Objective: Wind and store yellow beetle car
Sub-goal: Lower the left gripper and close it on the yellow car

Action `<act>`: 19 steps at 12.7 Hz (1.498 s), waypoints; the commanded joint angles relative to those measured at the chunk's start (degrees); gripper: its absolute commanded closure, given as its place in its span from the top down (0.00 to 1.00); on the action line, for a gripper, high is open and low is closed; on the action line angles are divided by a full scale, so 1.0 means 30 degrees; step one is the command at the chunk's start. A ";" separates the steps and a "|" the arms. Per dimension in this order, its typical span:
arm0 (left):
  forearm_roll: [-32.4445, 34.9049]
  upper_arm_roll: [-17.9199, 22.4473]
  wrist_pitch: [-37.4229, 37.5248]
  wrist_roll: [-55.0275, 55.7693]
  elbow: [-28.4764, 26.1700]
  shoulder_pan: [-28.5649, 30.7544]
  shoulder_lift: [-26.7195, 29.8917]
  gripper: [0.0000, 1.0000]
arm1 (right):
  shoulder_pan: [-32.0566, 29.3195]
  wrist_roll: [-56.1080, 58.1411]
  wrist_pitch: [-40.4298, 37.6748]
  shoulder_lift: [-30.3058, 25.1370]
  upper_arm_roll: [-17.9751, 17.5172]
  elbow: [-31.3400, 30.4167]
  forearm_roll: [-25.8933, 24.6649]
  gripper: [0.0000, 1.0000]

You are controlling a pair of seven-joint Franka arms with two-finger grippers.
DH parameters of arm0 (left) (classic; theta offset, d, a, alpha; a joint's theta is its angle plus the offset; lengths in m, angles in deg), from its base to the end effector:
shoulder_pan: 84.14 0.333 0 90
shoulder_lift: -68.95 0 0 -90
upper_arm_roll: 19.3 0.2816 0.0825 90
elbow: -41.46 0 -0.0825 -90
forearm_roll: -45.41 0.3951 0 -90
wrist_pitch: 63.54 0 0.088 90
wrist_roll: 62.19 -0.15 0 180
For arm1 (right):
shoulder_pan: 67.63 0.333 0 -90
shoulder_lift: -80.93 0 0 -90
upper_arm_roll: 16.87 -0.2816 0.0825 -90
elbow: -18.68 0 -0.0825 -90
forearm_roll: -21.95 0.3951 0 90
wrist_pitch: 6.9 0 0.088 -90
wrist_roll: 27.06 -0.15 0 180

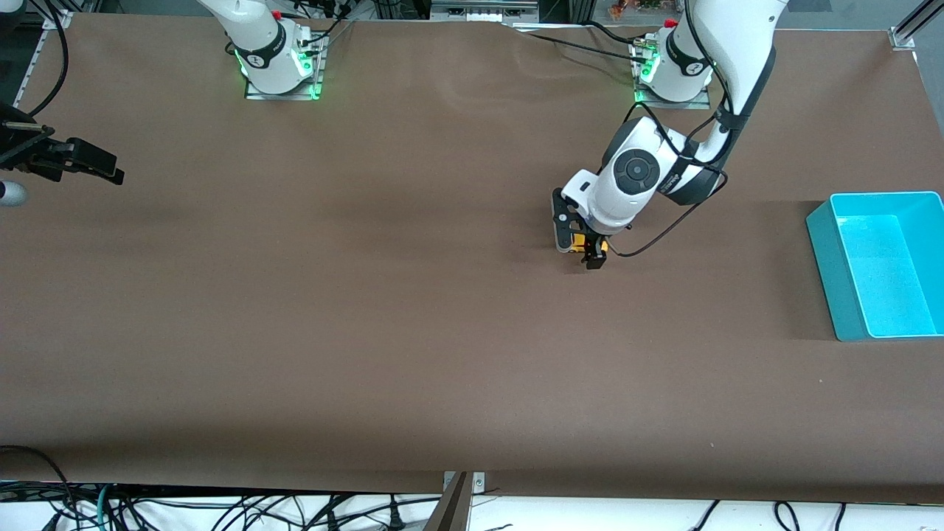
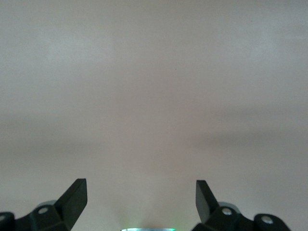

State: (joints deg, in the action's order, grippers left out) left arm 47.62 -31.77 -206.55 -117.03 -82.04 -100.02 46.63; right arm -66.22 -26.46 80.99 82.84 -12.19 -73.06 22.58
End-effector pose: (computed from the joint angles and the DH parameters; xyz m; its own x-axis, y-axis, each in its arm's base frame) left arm 0.4860 -0.2700 0.1328 0.1024 -0.9944 0.0270 -0.9927 -0.1005 0.0660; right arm 0.5631 -0.0300 0.5109 0.9939 -0.0461 -0.1002 -0.0473 -0.9988 -0.0093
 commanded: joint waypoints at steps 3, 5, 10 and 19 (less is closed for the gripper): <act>0.1368 -0.0180 -0.1194 0.0665 -0.0901 0.0256 0.0088 1.00 | -0.0149 -0.0172 0.0786 -0.0194 -0.0066 -0.0243 0.0288 1.00; 0.3298 -0.0209 -0.1226 0.2392 -0.0961 0.0198 -0.0117 1.00 | -0.0149 -0.0171 0.1318 -0.0165 -0.0095 -0.0243 0.0258 1.00; 0.4099 -0.0209 -0.2247 0.3279 -0.1400 0.0197 -0.0409 1.00 | -0.0120 0.0122 0.1055 -0.0253 -0.0212 -0.0243 0.0229 1.00; 0.4128 -0.0238 -0.2663 0.3135 -0.1430 0.0314 -0.0267 0.08 | -0.0061 -0.0171 0.1289 -0.0312 -0.0213 -0.0272 0.0258 1.00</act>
State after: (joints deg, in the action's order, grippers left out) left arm 58.13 -32.01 -214.36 -108.27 -85.97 -99.91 44.27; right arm -66.10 -26.47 84.65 82.72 -12.58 -73.26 22.61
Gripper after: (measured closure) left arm 0.542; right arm 0.000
